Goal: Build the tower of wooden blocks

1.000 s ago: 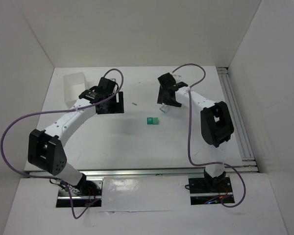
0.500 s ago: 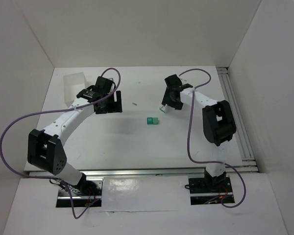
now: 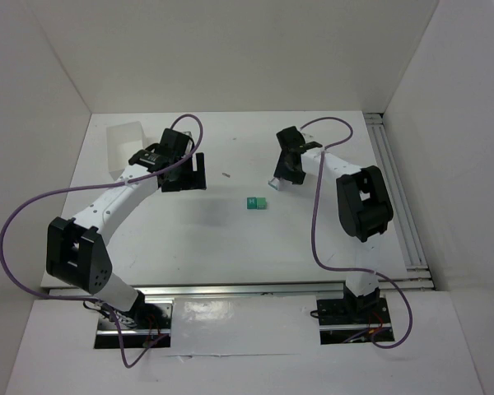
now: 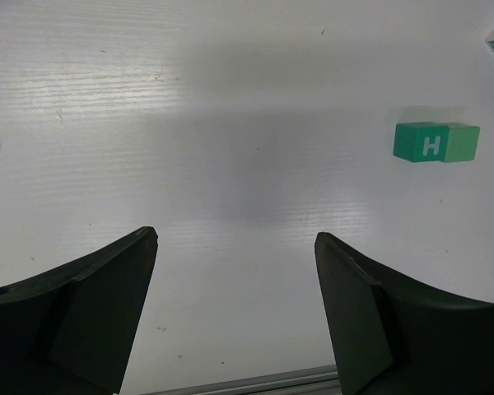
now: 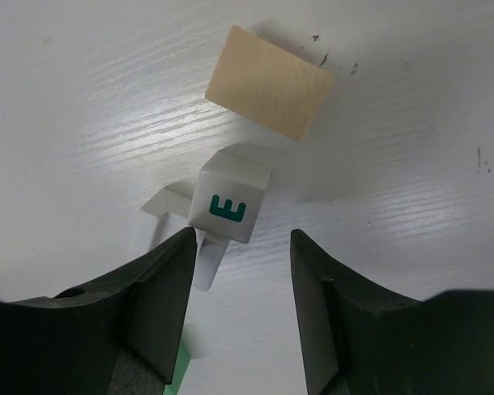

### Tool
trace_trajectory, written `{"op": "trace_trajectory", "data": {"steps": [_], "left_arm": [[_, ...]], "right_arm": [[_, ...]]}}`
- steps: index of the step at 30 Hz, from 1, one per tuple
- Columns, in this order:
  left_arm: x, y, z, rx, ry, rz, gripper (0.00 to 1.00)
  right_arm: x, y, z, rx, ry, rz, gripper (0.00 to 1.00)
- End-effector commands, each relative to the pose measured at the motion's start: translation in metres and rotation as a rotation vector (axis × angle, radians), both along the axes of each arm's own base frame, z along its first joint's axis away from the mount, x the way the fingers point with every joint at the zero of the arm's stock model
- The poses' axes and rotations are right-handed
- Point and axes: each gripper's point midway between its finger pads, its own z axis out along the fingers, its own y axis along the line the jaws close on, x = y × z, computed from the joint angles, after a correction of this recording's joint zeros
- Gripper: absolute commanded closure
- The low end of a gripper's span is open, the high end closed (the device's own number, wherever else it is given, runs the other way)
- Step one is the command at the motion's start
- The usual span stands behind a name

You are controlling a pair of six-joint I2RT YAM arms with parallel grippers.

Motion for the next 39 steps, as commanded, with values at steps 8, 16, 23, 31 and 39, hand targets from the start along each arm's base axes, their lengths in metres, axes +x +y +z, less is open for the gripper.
{"op": "trace_trajectory", "data": {"steps": [8,16,23,31,39], "left_arm": [[0.001,-0.004,0.017,-0.021,-0.039,-0.033,0.1],[-0.005,-0.002,0.015,-0.015,-0.023,-0.033,0.1],[-0.009,0.001,0.012,-0.002,-0.028,-0.02,0.1],[-0.01,0.002,0.01,-0.001,-0.032,-0.006,0.1],[-0.013,0.003,0.007,-0.006,-0.03,0.001,0.1]], "right_arm": [[0.003,-0.025,0.027,-0.086,-0.089,-0.069,0.43],[0.005,0.017,0.048,-0.019,-0.13,0.048,0.28],[0.006,0.023,0.021,-0.092,-0.063,0.171,0.18],[0.003,0.04,0.012,-0.031,-0.074,0.363,0.18],[0.007,0.042,0.0,-0.05,-0.059,0.395,0.3]]}}
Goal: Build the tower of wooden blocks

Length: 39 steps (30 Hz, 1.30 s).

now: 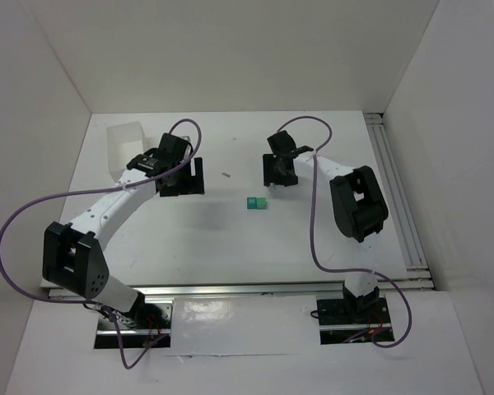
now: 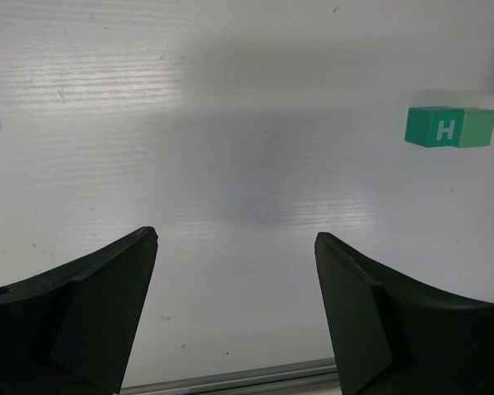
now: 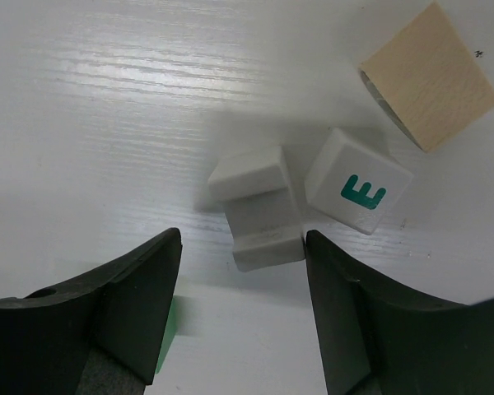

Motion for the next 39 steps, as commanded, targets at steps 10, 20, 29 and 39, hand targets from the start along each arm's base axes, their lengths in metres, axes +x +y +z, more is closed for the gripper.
{"op": "trace_trajectory", "data": {"steps": [10,20,29,39], "left_arm": [[-0.003,-0.006,0.008,-0.046,-0.026,-0.003,0.1],[0.026,-0.031,0.045,-0.366,-0.036,-0.071,0.11],[0.032,-0.069,0.088,-0.965,-0.068,-0.337,0.1],[0.03,-0.085,0.1,-1.181,-0.174,-0.615,0.09]], "right_arm": [[0.027,0.003,0.004,0.009,-0.086,0.021,0.49],[0.031,0.034,0.06,0.283,-0.12,0.144,0.73],[-0.015,0.092,0.165,0.758,-0.208,0.445,0.72],[-0.057,0.113,0.216,0.977,-0.197,0.627,0.71]]}}
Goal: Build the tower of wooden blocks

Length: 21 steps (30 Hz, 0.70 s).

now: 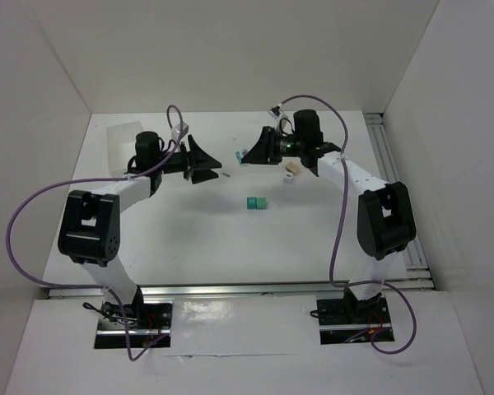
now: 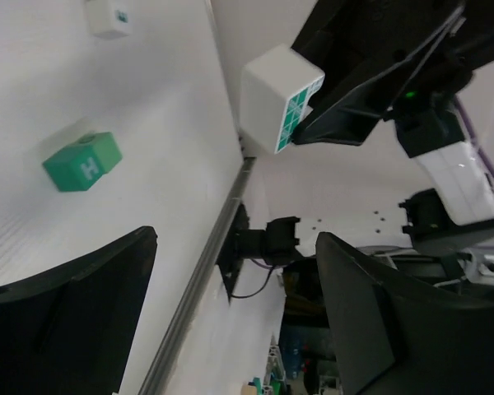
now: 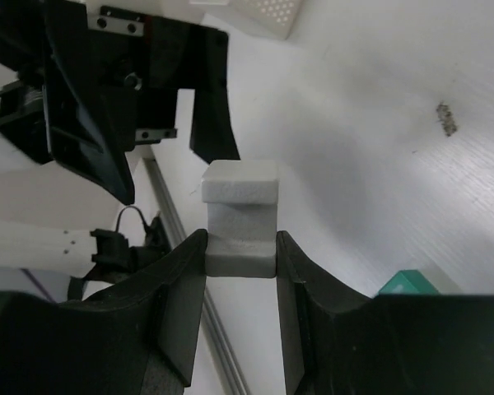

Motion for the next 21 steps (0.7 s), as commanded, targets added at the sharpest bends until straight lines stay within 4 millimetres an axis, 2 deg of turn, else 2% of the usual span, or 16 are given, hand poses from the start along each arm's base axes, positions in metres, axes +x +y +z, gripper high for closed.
{"op": "trace_trajectory", "data": {"steps": [1,2,3,4,6,7,8,11,15,20,21], "left_arm": [[-0.009,-0.01,0.042,-0.13,-0.204,-0.155,0.09],[-0.008,-0.011,0.042,-0.147,-0.208,-0.156,0.09],[-0.013,-0.014,0.054,-0.17,-0.326,-0.186,0.09],[-0.014,-0.014,0.057,-0.201,-0.285,-0.19,0.1],[-0.012,-0.014,0.046,-0.229,-0.27,-0.197,0.1],[-0.012,-0.014,0.052,-0.246,-0.336,-0.201,0.12],[-0.012,-0.018,0.041,-0.264,-0.267,-0.212,0.12],[-0.011,-0.022,0.046,-0.298,-0.291,-0.215,0.13],[-0.011,-0.025,0.047,-0.295,-0.314,-0.224,0.13],[-0.019,-0.024,0.063,-0.298,-0.389,-0.234,0.13],[-0.02,-0.024,0.065,-0.302,-0.392,-0.237,0.18]], "right_arm": [[-0.024,0.014,0.046,0.122,-0.082,0.139,0.71],[-0.025,0.014,0.046,0.128,-0.073,0.146,0.71],[-0.025,0.015,0.053,0.14,-0.086,0.154,0.71],[-0.027,0.015,0.053,0.143,-0.085,0.162,0.7],[-0.028,0.017,0.055,0.161,-0.085,0.183,0.7],[-0.03,0.021,0.057,0.167,-0.088,0.191,0.7],[-0.032,0.021,0.058,0.17,-0.086,0.199,0.7],[-0.037,0.028,0.063,0.163,-0.098,0.223,0.7],[-0.041,0.031,0.062,0.161,-0.088,0.232,0.7],[-0.042,0.034,0.055,0.148,-0.072,0.233,0.7],[-0.042,0.034,0.055,0.148,-0.072,0.233,0.7]]}}
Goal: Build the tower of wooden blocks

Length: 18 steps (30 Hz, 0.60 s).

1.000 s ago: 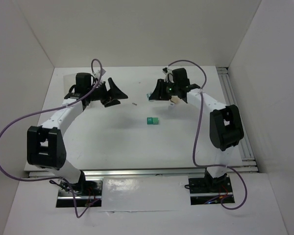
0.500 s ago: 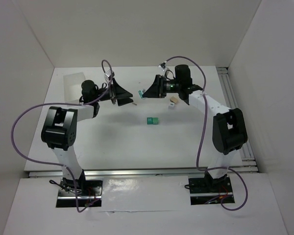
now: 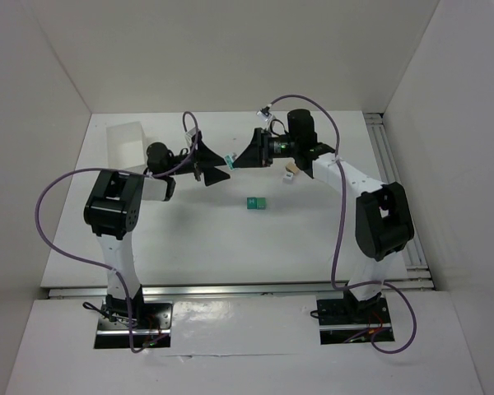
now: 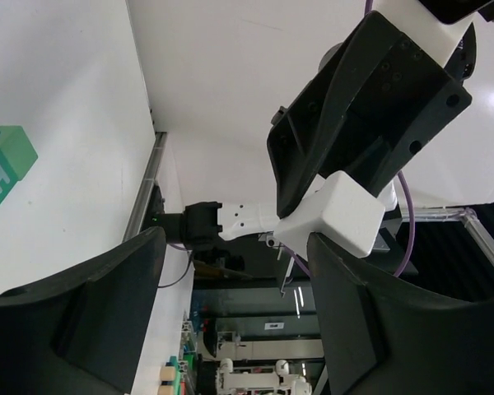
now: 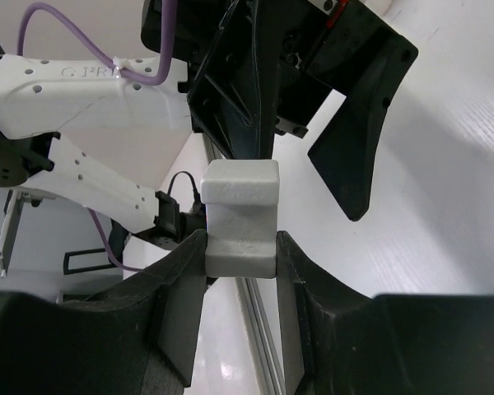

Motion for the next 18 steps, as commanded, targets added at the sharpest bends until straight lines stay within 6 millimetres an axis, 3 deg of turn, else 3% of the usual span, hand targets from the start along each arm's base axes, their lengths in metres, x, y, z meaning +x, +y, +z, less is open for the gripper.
{"op": "trace_trajectory", "data": {"steps": [1,11,18], "left_arm": [[-0.031,0.003,0.07,-0.091,-0.591,-0.015,0.19],[-0.043,0.002,0.076,-0.107,-0.623,-0.007,0.22],[-0.042,0.01,0.079,-0.104,-0.634,0.022,0.19]], "right_arm": [[-0.003,0.004,0.028,0.037,-0.082,0.03,0.7],[0.0,0.004,0.026,0.036,-0.072,0.005,0.69],[0.005,-0.008,0.022,0.058,-0.033,-0.038,0.69]]}}
